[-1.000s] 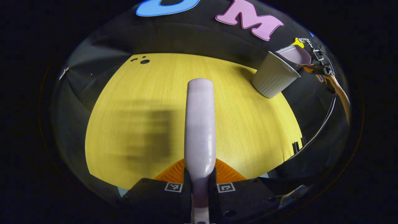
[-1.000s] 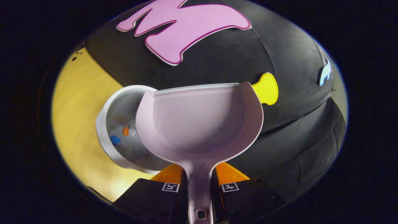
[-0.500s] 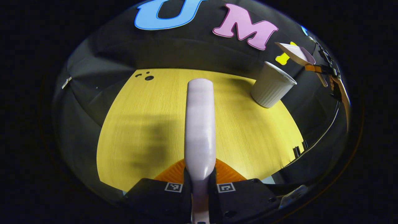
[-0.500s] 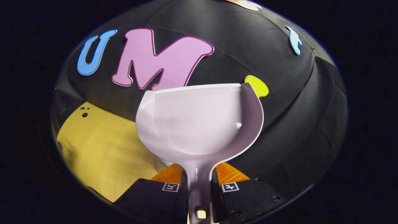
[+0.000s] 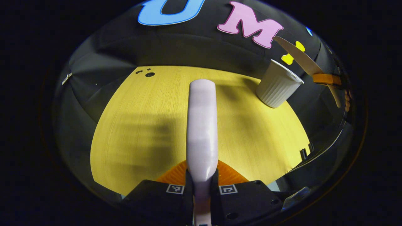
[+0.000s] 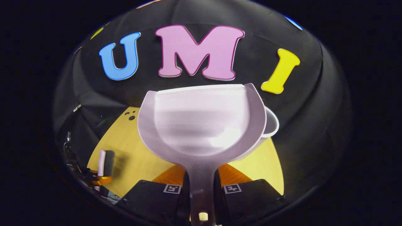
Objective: Pick up the small broom and dustpan from the desktop, sweep the trash into the dustpan with the broom, and then empty the trash into the garbage bin.
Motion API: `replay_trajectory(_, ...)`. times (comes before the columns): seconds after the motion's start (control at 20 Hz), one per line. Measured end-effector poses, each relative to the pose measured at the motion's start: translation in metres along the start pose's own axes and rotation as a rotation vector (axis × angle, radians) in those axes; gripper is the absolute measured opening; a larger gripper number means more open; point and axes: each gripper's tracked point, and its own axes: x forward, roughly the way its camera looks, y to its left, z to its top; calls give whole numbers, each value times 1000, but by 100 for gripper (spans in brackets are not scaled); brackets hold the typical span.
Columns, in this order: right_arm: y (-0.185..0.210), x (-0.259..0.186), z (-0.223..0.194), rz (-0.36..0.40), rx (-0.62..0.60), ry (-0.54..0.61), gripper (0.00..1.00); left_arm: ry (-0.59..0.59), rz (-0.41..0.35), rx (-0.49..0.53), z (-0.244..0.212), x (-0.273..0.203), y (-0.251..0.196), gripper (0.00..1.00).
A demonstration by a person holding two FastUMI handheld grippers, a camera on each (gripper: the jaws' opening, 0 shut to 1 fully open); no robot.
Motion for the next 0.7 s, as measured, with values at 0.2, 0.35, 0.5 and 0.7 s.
replay_trajectory(0.2,3,19,-53,49,17,129,34,39,23,6,-4,25,8,26)
replay_trajectory(0.35,13,27,-113,66,13,218,34,89,45,1,-15,44,18,26)
replay_trajectory(0.5,19,46,-153,63,30,302,31,142,79,7,-24,62,26,27)
replay_trajectory(0.7,21,63,-203,72,84,400,34,217,122,34,-34,83,35,27)
